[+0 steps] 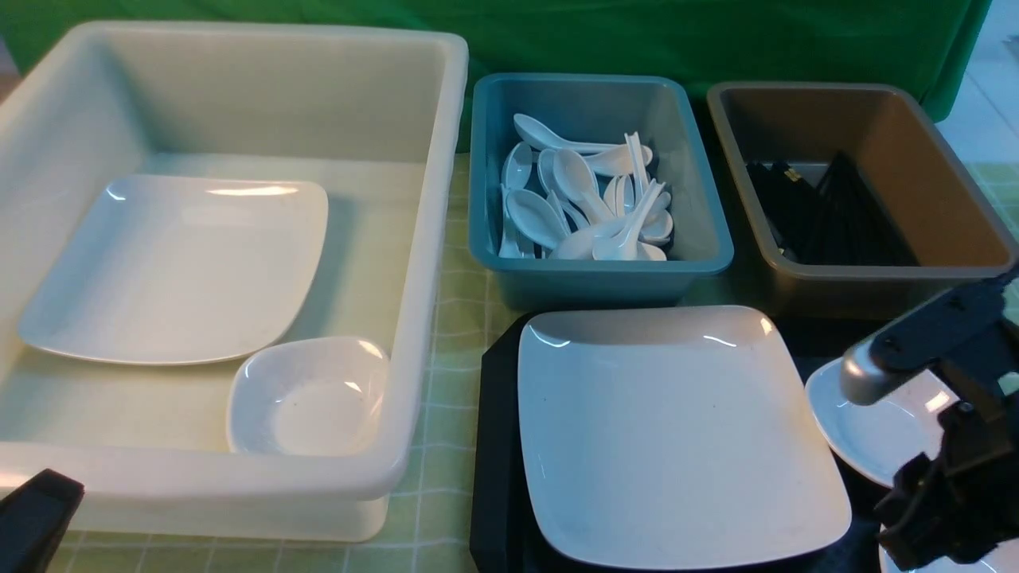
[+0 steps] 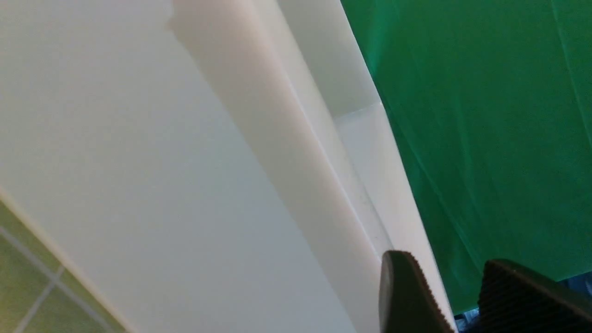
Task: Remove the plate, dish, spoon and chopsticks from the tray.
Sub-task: Use the right arm to grab a small plate from the dinner plate
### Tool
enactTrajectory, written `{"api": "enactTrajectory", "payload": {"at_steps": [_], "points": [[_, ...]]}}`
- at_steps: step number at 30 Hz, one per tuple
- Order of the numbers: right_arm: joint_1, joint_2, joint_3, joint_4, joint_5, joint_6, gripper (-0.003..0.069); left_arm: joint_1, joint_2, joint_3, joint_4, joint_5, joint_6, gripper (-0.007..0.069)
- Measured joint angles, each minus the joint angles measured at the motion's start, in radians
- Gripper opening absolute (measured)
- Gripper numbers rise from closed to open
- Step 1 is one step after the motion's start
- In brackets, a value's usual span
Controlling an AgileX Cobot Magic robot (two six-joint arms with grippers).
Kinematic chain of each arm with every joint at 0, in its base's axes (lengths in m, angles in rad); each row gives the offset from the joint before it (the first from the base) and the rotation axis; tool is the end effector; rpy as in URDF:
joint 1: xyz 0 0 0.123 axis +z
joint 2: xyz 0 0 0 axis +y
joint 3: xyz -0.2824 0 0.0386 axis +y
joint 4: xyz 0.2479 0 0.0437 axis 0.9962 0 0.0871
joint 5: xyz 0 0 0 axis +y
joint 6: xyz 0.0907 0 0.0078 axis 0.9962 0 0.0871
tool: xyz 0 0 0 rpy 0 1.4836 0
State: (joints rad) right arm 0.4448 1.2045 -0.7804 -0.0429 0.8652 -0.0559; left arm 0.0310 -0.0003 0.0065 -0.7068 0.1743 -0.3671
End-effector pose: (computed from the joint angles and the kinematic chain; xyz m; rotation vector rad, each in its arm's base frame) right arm 0.1922 0.0883 0.2534 -0.7160 2.6782 0.0484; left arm 0.0564 -0.0086 0.1989 -0.8064 1.4934 -0.8793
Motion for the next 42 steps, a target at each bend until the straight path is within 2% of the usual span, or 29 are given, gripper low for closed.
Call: {"api": "enactTrajectory", "payload": {"at_steps": [7,12,17,21,30,33,42], "points": [[-0.002,0.244,-0.069,-0.206,-0.052,0.014,0.0297,0.000,0.000,0.000,0.022,0.002,-0.003,0.0223],[-0.004,0.352,-0.074,-0.241,-0.106,0.013,0.0297,0.000,0.000,0.000,0.023,0.002,-0.004,0.0223],[-0.007,0.434,-0.083,-0.340,-0.177,0.011,0.0295,0.000,0.000,0.000,0.025,0.003,-0.004,0.0223],[-0.007,0.457,-0.081,-0.348,-0.181,0.010,0.0290,0.000,0.000,0.000,0.025,0.004,-0.004,0.0223],[-0.007,0.458,-0.081,-0.355,-0.184,0.009,0.0194,0.000,0.000,0.000,0.025,0.004,-0.004,0.0223],[-0.007,0.458,-0.081,-0.380,-0.175,0.008,0.0092,0.000,0.000,0.000,0.025,0.004,-0.004,0.0223],[0.008,0.336,-0.117,-0.387,-0.062,0.008,0.0038,0.000,0.000,0.000,0.044,0.028,-0.004,0.0223]]}}
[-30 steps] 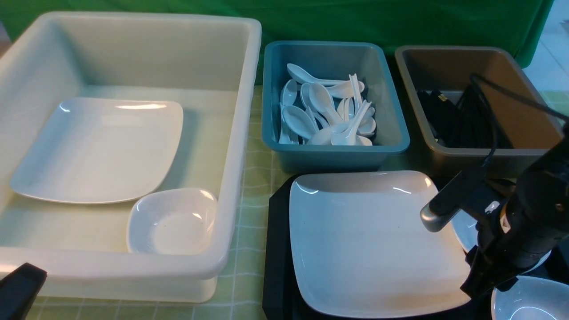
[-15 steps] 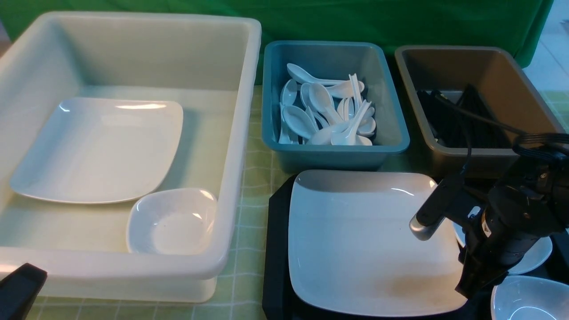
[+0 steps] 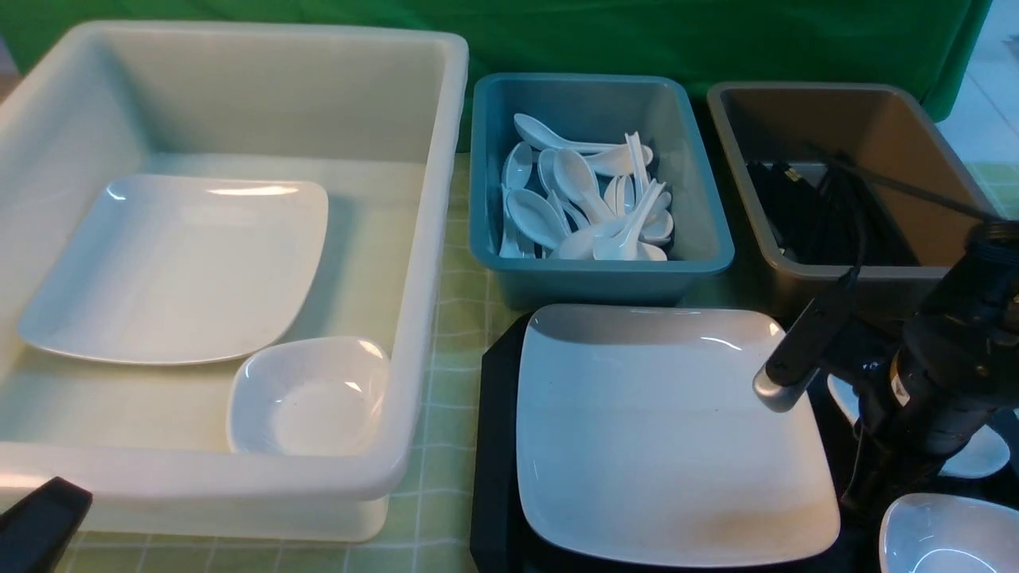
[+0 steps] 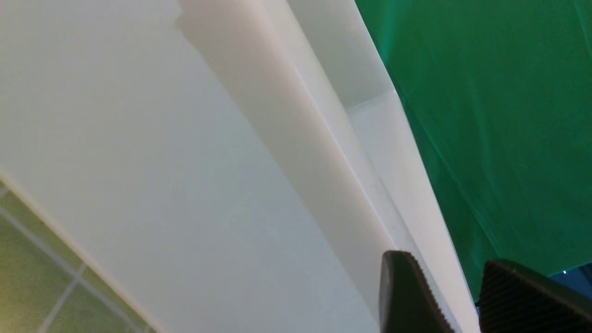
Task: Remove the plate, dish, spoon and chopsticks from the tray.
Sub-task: Use the right arm to grab a small plate from the dinner plate, then use the right arm to put the small plate into the large storage box on the left
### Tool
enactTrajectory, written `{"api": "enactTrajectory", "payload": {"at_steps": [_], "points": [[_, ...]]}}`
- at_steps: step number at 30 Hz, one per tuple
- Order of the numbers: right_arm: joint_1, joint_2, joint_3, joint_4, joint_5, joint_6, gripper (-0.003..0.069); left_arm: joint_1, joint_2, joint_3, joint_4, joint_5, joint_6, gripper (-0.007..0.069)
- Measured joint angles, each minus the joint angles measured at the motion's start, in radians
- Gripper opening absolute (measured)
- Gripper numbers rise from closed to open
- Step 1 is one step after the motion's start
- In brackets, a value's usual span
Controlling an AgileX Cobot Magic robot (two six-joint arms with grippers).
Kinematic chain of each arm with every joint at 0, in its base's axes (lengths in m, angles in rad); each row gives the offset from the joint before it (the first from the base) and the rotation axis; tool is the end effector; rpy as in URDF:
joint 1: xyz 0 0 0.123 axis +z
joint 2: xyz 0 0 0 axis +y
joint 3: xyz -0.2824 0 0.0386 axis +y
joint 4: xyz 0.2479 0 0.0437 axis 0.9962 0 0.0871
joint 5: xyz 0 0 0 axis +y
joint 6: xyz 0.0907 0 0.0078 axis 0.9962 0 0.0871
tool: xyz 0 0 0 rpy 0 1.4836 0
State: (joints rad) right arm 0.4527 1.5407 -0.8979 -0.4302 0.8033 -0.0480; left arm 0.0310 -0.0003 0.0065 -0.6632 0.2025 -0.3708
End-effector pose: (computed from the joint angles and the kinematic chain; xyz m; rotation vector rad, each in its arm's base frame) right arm 0.2610 0.0965 0.2089 -1.0653 2.6327 -0.4178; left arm 0.0561 -0.0096 0.1964 -0.7797 1.5344 -0.8499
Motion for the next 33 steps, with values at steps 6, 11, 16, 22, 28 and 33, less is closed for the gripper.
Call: {"api": "enactTrajectory", "payload": {"at_steps": [6,11,16,22,28,33], "points": [[0.032,-0.160,-0.118,0.029,0.108,0.001,0.0031,0.000,0.000,0.000,0.004,0.001,0.000,0.0223],[0.113,-0.247,-0.273,0.100,0.120,-0.023,0.0031,0.000,0.000,0.000,0.004,0.001,0.000,0.0223],[0.238,-0.223,-0.427,0.234,0.020,-0.165,0.0029,0.000,0.000,0.000,0.004,0.001,-0.016,0.0223],[0.425,-0.022,-0.665,0.298,-0.092,-0.360,0.0029,0.000,0.000,0.000,0.004,0.002,-0.143,0.0195],[0.538,0.246,-0.868,0.314,-0.096,-0.549,0.0029,0.000,-0.001,-0.101,0.093,0.094,-0.158,0.0078],[0.563,0.432,-0.958,0.319,-0.097,-0.651,0.0029,0.000,0.052,-0.213,0.185,0.200,-0.156,0.0021]]}}
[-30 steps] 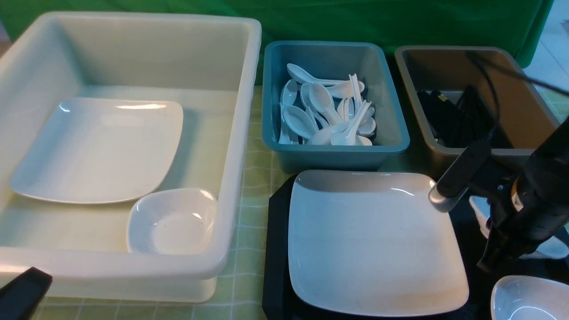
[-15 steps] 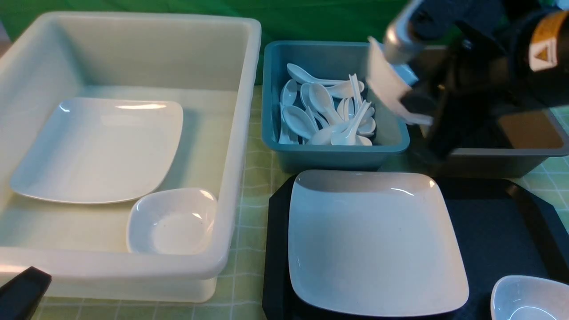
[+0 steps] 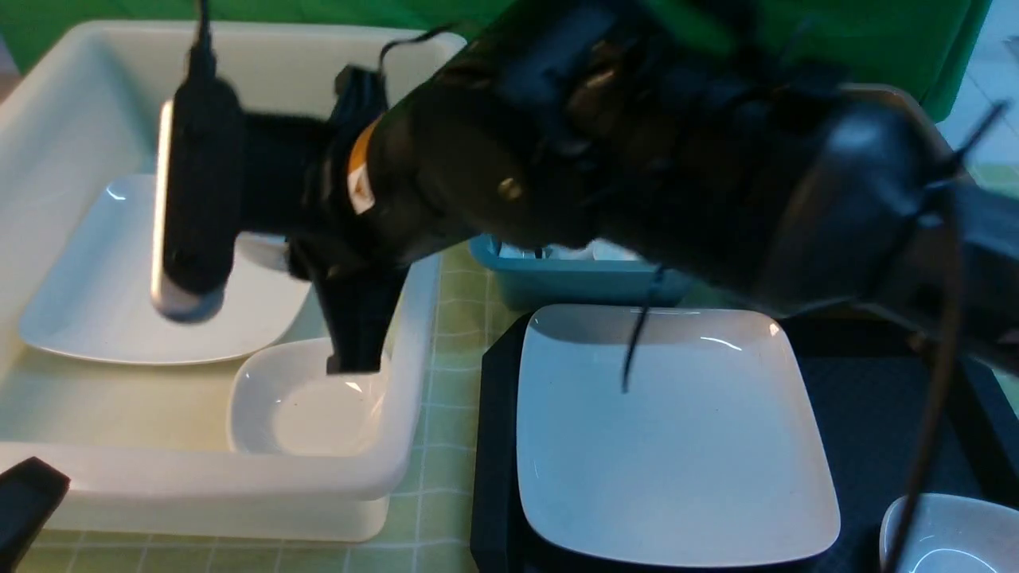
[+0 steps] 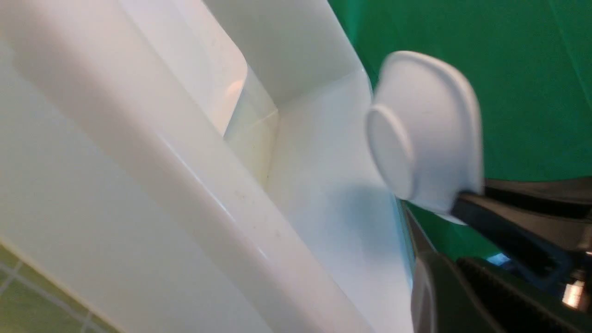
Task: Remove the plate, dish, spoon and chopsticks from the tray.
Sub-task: Use the right arm to put the small plate into the large storage box on the left
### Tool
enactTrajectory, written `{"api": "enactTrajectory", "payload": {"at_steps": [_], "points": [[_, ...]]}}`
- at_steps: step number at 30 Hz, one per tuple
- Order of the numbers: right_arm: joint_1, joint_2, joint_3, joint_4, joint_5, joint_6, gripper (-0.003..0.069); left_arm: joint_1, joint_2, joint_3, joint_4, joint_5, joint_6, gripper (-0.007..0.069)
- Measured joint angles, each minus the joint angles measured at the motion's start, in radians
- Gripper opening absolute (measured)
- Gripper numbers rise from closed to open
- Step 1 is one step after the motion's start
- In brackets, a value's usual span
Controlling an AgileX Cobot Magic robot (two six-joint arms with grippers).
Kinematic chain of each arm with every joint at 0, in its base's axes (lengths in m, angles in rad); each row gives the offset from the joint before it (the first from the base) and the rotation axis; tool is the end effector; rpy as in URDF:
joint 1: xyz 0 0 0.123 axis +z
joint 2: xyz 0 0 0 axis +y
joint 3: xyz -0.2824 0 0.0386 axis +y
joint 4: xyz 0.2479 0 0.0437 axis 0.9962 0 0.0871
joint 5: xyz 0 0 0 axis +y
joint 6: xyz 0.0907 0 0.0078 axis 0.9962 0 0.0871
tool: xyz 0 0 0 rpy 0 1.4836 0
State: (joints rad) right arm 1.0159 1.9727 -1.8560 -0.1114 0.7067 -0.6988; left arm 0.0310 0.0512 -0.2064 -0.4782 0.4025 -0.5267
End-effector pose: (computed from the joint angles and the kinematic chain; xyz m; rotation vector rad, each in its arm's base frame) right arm 0.2504 0.3915 0.3215 -1.7795 1.4601 0.0361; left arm 0.0475 -0.0150 0.2468 -0.7200 1.6086 -0.8489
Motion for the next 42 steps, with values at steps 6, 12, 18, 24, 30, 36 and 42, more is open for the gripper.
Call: {"api": "enactTrajectory", "payload": {"at_steps": [6,12,18,24,30,36,42], "points": [[0.000,0.117,-0.012,0.000,0.001,-0.066,0.0029,0.000,0.136,-0.113,0.111,0.084,0.019,0.0020],[0.000,0.149,-0.014,0.001,-0.012,-0.081,0.0029,0.000,0.268,-0.192,0.199,0.093,0.036,0.0020],[0.000,0.150,-0.014,0.001,-0.015,-0.079,0.0031,0.000,0.318,-0.206,0.202,0.089,0.036,0.0020],[0.000,0.150,-0.016,0.004,-0.008,-0.076,0.0046,0.000,0.319,-0.206,0.194,0.072,0.036,0.0022],[0.000,0.150,-0.024,0.016,0.014,-0.076,0.0123,0.000,0.319,-0.206,0.191,0.064,0.036,0.0024],[0.011,0.148,-0.032,0.016,0.026,-0.075,0.0258,0.000,0.319,-0.206,0.191,0.064,0.037,0.0030],[0.034,0.147,-0.101,0.018,0.166,-0.075,0.0298,0.000,0.319,-0.206,0.189,0.064,0.039,0.0036]]}}
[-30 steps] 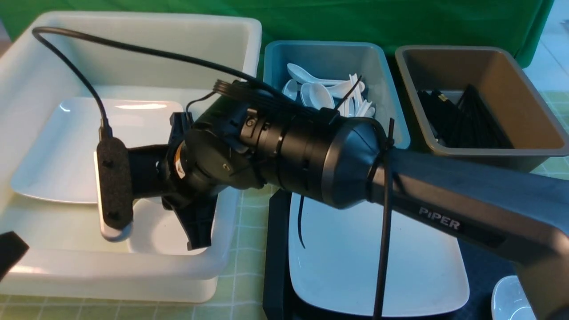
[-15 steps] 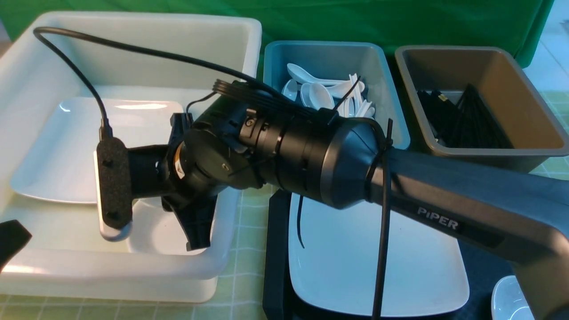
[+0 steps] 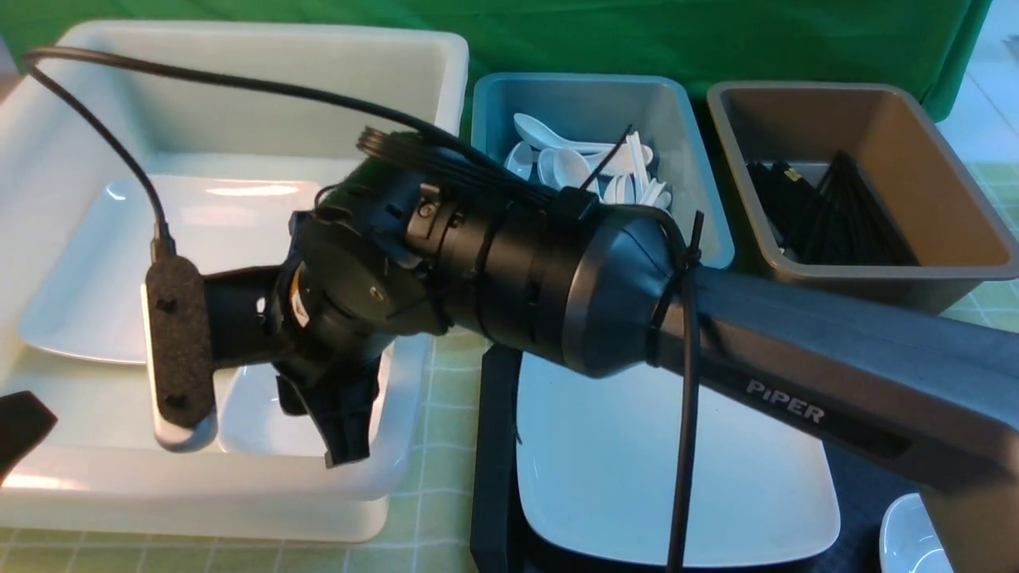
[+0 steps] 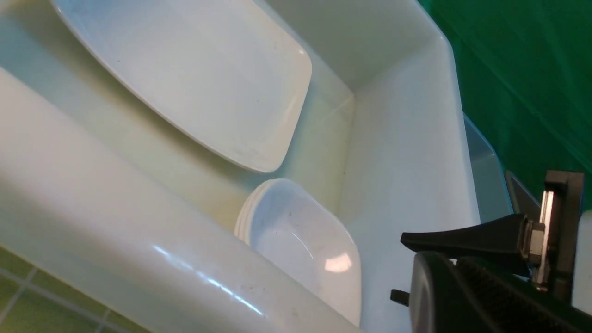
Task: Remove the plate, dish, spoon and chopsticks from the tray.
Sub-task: Use the right arm to put the small plate into the large storage box on the left, then use the right arm to grab a small plate from the dinner plate
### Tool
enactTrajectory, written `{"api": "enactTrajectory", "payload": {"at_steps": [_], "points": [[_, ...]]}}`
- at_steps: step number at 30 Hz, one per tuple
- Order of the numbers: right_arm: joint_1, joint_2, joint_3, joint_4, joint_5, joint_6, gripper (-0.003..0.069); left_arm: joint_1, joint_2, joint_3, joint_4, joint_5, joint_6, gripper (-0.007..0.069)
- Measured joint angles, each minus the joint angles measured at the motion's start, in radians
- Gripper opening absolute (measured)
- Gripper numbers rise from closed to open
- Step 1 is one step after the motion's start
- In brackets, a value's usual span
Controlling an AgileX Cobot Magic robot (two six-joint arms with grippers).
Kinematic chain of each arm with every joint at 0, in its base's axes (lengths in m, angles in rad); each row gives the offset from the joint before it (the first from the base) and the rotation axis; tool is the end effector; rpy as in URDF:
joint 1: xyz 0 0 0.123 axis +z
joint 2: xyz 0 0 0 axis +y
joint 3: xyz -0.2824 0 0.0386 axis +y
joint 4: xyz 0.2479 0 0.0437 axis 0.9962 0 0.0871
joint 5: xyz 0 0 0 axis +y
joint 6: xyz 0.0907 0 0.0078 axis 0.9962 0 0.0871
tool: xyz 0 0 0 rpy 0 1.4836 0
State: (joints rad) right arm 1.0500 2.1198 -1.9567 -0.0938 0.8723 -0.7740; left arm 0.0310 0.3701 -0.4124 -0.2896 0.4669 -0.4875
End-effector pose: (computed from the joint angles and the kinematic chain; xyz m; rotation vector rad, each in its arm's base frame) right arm 0.2470 0.4175 0.2729 -2.0156 1.5013 -0.0024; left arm 0.0825 -0.0092 0.2867 -0.6503 1.8225 -0.6060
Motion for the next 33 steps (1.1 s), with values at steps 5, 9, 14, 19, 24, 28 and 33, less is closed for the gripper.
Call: {"api": "enactTrajectory", "payload": {"at_steps": [5,9,14,19,24,28,33], "points": [[0.006,-0.001,-0.144,-0.041,0.222,0.053,0.0283,0.000,0.000,0.000,-0.001,0.000,0.000,0.0043],[0.006,-0.037,-0.265,-0.179,0.319,0.200,0.0153,0.000,0.000,0.000,-0.001,0.000,0.000,0.0045],[0.001,-0.162,-0.284,-0.333,0.329,0.394,0.0010,0.000,0.000,0.000,-0.001,0.000,0.000,0.0050],[-0.041,-0.355,-0.181,-0.331,0.329,0.621,-0.0003,0.000,0.000,0.000,-0.001,0.000,0.000,0.0059],[-0.132,-0.708,0.216,-0.240,0.337,0.812,-0.0003,0.000,0.000,0.000,0.003,0.003,0.000,0.0064],[-0.187,-0.913,0.573,-0.223,0.342,1.002,0.0002,0.000,0.000,0.000,0.006,0.004,0.012,0.0064],[-0.210,-1.000,0.978,-0.210,0.335,1.230,0.0049,0.000,0.000,0.000,0.006,0.004,0.017,0.0068]]}}
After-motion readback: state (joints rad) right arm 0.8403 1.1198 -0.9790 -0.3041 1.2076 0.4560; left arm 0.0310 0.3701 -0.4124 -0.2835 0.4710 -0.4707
